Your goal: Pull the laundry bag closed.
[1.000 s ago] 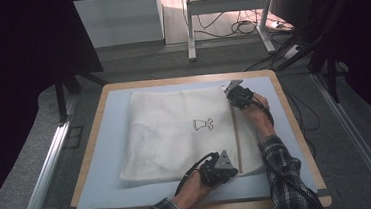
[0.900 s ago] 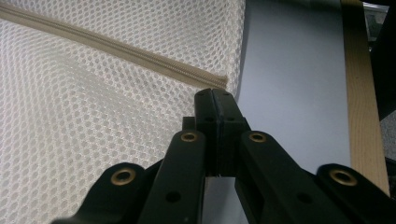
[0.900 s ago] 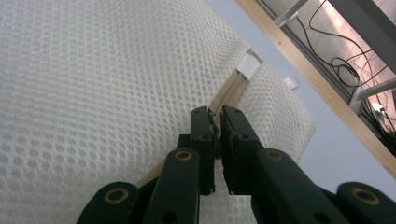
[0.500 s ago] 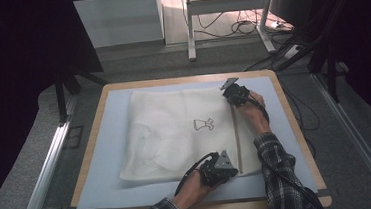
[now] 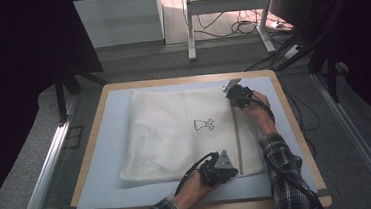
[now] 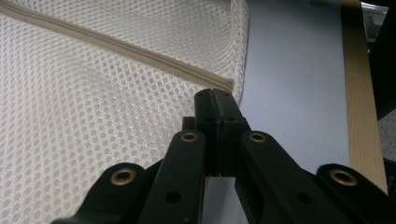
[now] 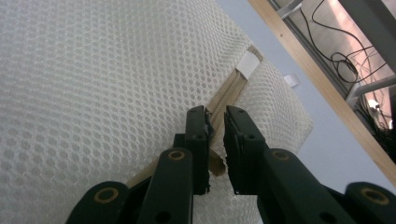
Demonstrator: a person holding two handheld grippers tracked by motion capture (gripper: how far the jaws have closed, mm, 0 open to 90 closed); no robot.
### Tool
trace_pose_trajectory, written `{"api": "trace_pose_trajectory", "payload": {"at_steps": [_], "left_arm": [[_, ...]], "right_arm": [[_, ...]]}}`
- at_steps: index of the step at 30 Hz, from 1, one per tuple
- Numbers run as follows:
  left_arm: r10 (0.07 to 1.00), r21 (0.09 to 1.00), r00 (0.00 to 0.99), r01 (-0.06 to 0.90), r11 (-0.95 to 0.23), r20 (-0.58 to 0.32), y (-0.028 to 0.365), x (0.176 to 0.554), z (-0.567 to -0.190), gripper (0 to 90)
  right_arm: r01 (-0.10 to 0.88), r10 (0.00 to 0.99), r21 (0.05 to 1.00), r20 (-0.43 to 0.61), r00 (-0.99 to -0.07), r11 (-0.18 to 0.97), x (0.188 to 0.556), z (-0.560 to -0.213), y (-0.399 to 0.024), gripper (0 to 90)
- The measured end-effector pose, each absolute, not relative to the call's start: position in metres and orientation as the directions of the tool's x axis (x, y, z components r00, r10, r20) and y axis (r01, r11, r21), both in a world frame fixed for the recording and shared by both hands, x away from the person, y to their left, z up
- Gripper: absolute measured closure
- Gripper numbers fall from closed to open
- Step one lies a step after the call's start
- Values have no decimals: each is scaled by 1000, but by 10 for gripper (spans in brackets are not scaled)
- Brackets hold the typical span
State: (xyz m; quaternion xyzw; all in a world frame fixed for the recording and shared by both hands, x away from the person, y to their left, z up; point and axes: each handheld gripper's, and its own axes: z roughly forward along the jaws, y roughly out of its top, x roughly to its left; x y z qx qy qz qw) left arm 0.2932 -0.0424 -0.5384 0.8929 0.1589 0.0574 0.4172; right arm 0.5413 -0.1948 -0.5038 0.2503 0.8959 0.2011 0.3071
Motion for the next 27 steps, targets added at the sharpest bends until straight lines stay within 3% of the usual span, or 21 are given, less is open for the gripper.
{"api": "trace_pose_trajectory", "payload": {"at_steps": [3,11,16,27], "left_arm": [[332,763,943,239,-601,-33,-42,293,-538,900],[332,763,943,239,-600,-34,-42,293,-538,900],[332,764,943,237,-601,-32,-42,293,-538,900],[332,763,943,238,-601,-32,-42,293,-538,900]], "right_arm": [[333,547,467,-458,-701,819,540,-503,-195,792],[340,559,482,-440,-703,808,541,-505,-199,781],[341,561,489,-426,-710,803,540,-506,-199,858],[307,532,459,-516,-672,833,554,-510,-188,854]]}}
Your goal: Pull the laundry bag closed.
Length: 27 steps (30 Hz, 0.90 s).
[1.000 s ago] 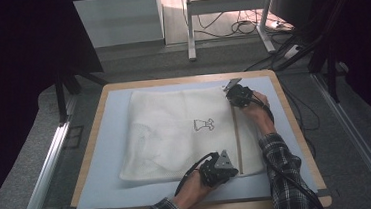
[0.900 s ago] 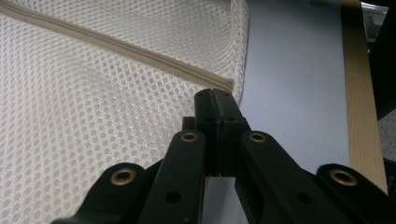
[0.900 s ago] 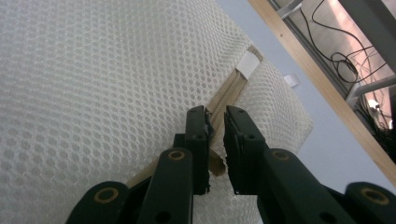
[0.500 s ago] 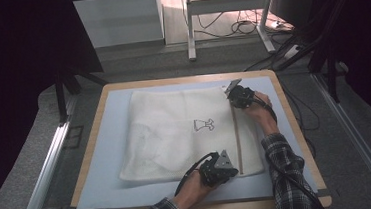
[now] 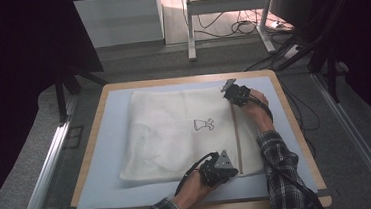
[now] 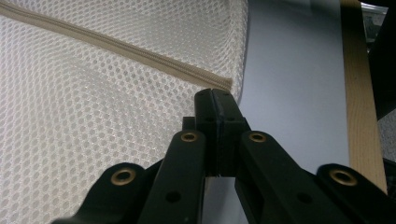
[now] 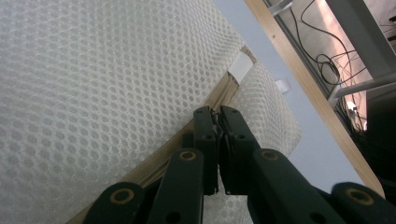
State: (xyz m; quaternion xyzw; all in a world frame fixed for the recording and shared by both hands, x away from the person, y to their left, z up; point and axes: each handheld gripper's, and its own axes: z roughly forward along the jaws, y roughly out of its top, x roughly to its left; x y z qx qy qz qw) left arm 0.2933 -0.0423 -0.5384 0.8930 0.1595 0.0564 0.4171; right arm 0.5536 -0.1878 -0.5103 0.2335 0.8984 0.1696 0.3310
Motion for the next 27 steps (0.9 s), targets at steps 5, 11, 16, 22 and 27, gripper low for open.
{"api": "trace_pose_trajectory", "payload": {"at_steps": [5,11,16,22,27], "left_arm": [[332,763,943,236,-602,-30,-42,293,-538,900],[332,764,943,234,-601,-28,-42,293,-538,900],[332,764,943,235,-601,-29,-42,293,-538,900],[332,763,943,237,-601,-32,-42,293,-538,900],[331,764,943,242,-598,-39,-42,294,-538,899]], "right_arm": [[315,544,467,-519,-659,826,558,-510,-187,851],[321,565,486,-527,-635,813,564,-511,-185,851],[344,597,503,-526,-606,793,570,-513,-181,850],[366,616,506,-534,-579,781,573,-518,-176,845],[390,663,549,-491,-566,739,572,-517,-178,841]]}}
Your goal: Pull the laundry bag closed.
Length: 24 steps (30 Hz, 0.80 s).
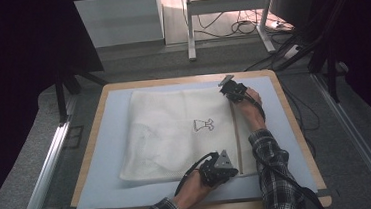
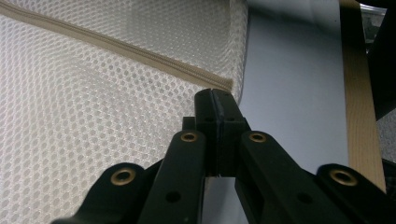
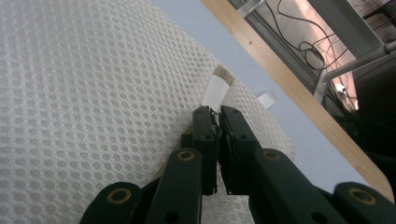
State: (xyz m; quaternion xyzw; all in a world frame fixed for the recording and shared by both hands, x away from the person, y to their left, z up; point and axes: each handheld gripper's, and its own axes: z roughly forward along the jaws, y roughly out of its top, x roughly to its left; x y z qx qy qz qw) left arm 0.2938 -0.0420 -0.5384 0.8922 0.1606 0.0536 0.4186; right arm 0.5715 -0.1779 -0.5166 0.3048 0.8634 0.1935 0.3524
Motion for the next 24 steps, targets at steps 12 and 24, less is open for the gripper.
{"api": "trace_pose_trajectory", "payload": {"at_steps": [12,24], "left_arm": [[357,765,933,258,-590,-40,-42,295,-536,793],[338,759,941,199,-620,29,-49,282,-522,546]], "right_arm": [[423,725,612,-407,-556,668,564,-508,-187,730],[423,757,671,-332,-563,609,554,-501,-195,586]]}}
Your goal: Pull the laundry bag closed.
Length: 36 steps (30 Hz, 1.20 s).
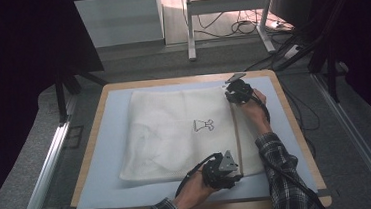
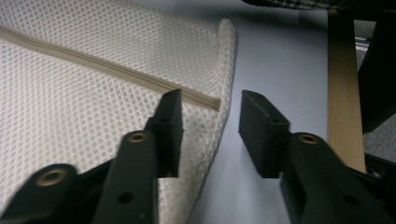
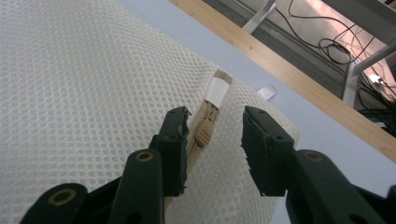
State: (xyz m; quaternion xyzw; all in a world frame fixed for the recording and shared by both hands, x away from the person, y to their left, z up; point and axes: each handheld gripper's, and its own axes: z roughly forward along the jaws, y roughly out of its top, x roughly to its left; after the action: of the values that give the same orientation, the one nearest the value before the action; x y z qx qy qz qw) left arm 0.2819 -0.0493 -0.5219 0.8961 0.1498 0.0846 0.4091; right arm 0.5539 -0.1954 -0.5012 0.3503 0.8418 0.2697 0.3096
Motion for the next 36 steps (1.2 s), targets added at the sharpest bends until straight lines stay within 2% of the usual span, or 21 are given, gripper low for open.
{"api": "trace_pose_trajectory", "payload": {"at_steps": [6,10,15,23,28,36], "left_arm": [[345,762,939,209,-613,19,-43,282,-520,378],[375,760,927,256,-598,-17,-30,286,-521,292],[393,764,917,304,-569,-71,-17,290,-524,226],[408,771,909,322,-549,-90,0,290,-520,163],[425,763,902,325,-558,-73,3,288,-519,101],[439,755,898,315,-576,-40,13,285,-517,71]], "right_arm": [[431,771,696,-282,-571,574,547,-497,-201,507],[429,770,707,-259,-583,562,541,-493,-201,469],[424,761,713,-237,-604,559,535,-491,-199,422],[426,756,727,-194,-626,539,525,-486,-199,343],[435,754,726,-175,-633,533,520,-485,-199,303],[431,740,727,-157,-654,535,504,-481,-197,216]]}}
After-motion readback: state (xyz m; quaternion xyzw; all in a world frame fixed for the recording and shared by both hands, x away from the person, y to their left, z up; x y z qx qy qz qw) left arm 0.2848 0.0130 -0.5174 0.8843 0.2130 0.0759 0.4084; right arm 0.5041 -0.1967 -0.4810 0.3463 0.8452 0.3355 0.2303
